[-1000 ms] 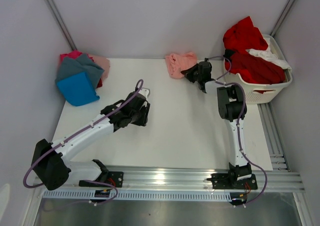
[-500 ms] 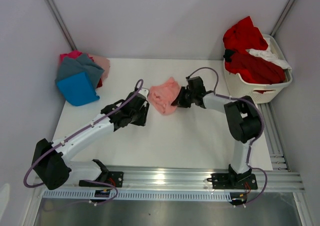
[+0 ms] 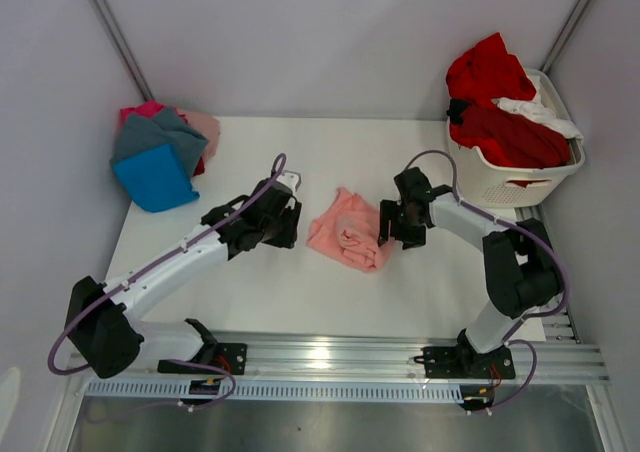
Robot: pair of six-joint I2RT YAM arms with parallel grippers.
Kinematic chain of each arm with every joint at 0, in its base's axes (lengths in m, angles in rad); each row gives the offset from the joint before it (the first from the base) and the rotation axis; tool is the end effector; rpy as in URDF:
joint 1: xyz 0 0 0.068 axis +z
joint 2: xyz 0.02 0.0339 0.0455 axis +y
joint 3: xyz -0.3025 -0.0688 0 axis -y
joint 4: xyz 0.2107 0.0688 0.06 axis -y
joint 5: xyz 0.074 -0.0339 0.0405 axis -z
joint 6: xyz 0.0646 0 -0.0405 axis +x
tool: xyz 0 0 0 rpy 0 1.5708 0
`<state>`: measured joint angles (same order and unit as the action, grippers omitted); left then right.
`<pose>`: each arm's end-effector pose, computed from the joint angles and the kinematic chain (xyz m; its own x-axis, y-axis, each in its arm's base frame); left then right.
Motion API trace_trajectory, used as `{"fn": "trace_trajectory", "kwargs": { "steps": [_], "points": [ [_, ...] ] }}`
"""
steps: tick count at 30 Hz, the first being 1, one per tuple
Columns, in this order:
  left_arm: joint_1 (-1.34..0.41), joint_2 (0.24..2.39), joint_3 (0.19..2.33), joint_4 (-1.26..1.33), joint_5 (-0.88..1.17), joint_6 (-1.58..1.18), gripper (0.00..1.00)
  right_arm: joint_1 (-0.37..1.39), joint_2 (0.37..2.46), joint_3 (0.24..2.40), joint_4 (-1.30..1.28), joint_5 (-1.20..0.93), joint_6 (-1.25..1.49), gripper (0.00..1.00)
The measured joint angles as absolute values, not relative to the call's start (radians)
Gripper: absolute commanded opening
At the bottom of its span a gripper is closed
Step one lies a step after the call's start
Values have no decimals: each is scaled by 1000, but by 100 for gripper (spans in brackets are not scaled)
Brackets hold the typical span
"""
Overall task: Fold and stack the t-shirts
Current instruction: Smooth out wrinkles on the folded tshirt
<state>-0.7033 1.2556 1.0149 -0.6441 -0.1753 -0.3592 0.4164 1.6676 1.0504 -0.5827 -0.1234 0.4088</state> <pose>0.1845 -0.1417 0.3027 -0.7468 0.1794 -0.6405 0.3098 0.9459 -0.0963 0.2765 0.1310 0.2129 -0.9579 0.0077 -0.2870 -0.0669 0.9661 0.2493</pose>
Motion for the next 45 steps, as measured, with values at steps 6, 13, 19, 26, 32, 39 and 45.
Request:
{"fn": "trace_trajectory", "kwargs": {
  "steps": [6,13,19,26,32,39,45],
  "points": [
    [-702,1284,1015,-588,-92,-366,45,395,1585,1093,-572,-66,428,73],
    [-700,1352,1032,-548,6,-366,46,401,1625,1227,-458,-103,467,64],
    [-686,1489,1153,-517,69,-366,43,411,1781,1273,-394,-113,471,57],
    [-662,1649,1243,-482,151,-378,44,413,1943,1317,-389,-113,469,54],
    [-660,1685,1254,-451,260,-413,46,425,1974,1375,-382,-113,454,42],
    [-661,1710,1254,-397,423,-448,48,444,2010,1377,-377,-113,448,26],
    [-661,1735,1221,-371,501,-454,48,448,2016,1382,-377,-118,453,46]
  ]
}}
